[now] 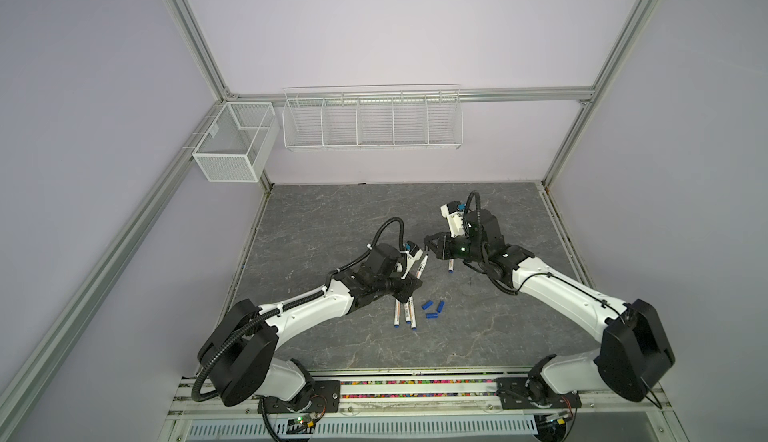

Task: Insert the pens into the pen caps
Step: 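Bring the black cap with the right gripper above the marker tip in the left gripper, then press the black cap down onto the marker tip with the right gripper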

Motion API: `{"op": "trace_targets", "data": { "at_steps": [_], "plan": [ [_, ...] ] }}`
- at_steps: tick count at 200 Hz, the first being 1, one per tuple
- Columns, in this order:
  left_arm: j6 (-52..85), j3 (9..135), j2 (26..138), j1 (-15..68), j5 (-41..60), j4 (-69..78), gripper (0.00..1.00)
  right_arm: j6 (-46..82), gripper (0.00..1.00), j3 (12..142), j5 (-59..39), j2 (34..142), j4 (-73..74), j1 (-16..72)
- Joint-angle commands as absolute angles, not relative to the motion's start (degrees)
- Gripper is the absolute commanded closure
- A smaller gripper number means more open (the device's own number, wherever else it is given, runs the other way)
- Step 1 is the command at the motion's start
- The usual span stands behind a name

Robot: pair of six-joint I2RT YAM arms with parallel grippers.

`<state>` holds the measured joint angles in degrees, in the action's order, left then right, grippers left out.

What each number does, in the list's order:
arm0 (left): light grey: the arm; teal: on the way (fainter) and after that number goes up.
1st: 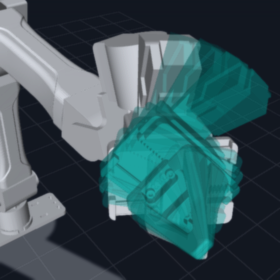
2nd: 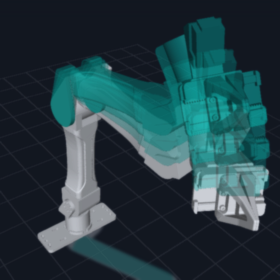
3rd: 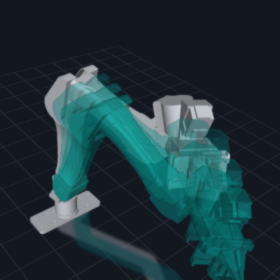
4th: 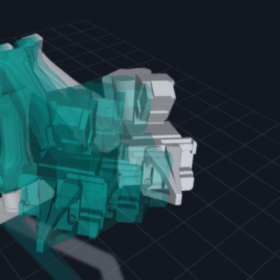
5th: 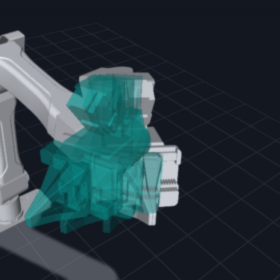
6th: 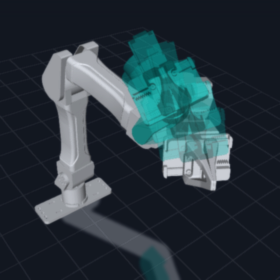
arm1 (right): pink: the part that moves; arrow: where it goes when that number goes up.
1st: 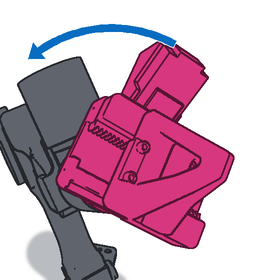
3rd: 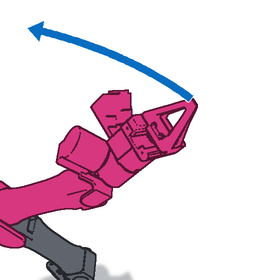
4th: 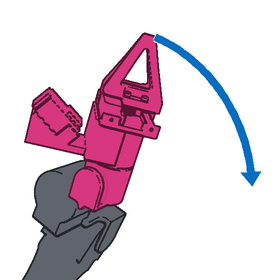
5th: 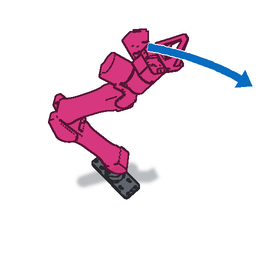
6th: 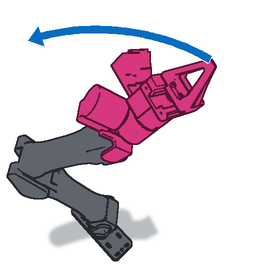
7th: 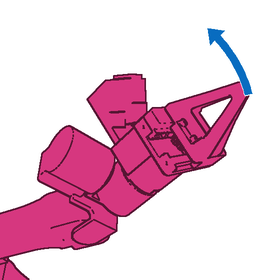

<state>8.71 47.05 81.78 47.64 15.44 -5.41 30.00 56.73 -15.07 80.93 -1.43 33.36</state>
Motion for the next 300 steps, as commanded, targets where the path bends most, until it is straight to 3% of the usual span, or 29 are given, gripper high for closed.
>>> {"op": "trace_targets", "data": {
  "at_steps": [1, 143, 251, 300],
  "plan": [
    [8.1, 48.4, 82.4, 47.9, 15.6, -4.7, 1.00, 29.1, 0.91, 56.5, -15.5, 80.2, -2.4, 33.5],
    [9.9, 48.3, 81.8, 47.8, 15.5, -1.4, 1.00, 31.2, 0.90, 50.7, -19.6, 74.5, -4.0, 34.0],
    [8.4, 49.1, 80.8, 47.8, 15.9, 0.3, 1.00, 28.8, 0.90, 49.1, -46.2, 75.9, -14.1, 29.4],
    [8.4, 49.8, 81.4, 47.7, 16.5, 0.4, 1.00, 26.0, 0.90, 48.9, -52.1, 76.6, -17.5, 29.9]
  ]
}}
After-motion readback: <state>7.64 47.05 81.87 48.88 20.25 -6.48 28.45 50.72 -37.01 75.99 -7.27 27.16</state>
